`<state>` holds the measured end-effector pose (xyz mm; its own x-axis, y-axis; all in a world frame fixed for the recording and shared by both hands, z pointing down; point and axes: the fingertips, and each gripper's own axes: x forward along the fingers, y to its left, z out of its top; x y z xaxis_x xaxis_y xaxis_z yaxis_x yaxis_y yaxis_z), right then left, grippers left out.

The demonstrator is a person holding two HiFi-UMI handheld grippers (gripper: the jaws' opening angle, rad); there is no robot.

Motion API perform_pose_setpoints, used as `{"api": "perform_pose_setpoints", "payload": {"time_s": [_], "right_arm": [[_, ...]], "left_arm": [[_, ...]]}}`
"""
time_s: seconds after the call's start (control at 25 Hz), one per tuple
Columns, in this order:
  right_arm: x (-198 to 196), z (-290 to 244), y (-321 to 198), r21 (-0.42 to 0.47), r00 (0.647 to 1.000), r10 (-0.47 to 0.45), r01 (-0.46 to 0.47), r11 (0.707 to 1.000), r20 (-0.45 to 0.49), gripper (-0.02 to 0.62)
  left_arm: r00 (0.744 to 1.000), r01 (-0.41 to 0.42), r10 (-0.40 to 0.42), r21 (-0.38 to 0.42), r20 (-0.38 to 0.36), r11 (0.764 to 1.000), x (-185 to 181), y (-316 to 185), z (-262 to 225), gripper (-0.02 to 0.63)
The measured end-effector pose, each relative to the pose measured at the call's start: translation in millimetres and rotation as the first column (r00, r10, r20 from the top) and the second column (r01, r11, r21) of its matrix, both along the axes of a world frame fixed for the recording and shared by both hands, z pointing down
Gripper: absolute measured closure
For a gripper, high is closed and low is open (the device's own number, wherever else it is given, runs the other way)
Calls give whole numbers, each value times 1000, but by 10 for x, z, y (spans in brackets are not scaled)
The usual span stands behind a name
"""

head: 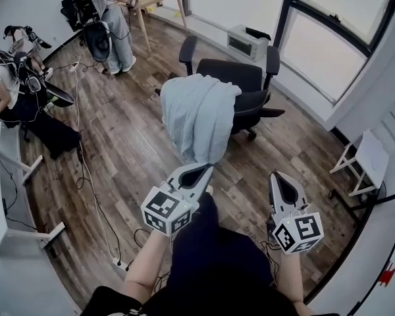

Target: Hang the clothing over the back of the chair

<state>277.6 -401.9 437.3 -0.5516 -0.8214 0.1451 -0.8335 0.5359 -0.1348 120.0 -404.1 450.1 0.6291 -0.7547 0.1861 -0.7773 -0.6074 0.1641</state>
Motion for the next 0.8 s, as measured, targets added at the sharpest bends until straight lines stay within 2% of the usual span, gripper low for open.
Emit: {"api": "perform_pose_setpoints", "payload": {"time_s": [0.2, 0.4, 0.8], "right_arm": [[-25, 260, 189, -42, 1000, 0, -1, 999, -11, 595], [-17, 389, 255, -81, 1000, 16, -16, 997, 4, 595], [-114, 360, 259, -76, 999, -41, 40, 996, -17, 595]], "left_arm": [[999, 25, -26, 23, 39, 999, 61, 208, 223, 598], [1000, 16, -16, 13, 6, 1000, 37, 268, 268, 598], [1000, -22, 22, 33, 3, 999, -23, 289, 202, 598]]}}
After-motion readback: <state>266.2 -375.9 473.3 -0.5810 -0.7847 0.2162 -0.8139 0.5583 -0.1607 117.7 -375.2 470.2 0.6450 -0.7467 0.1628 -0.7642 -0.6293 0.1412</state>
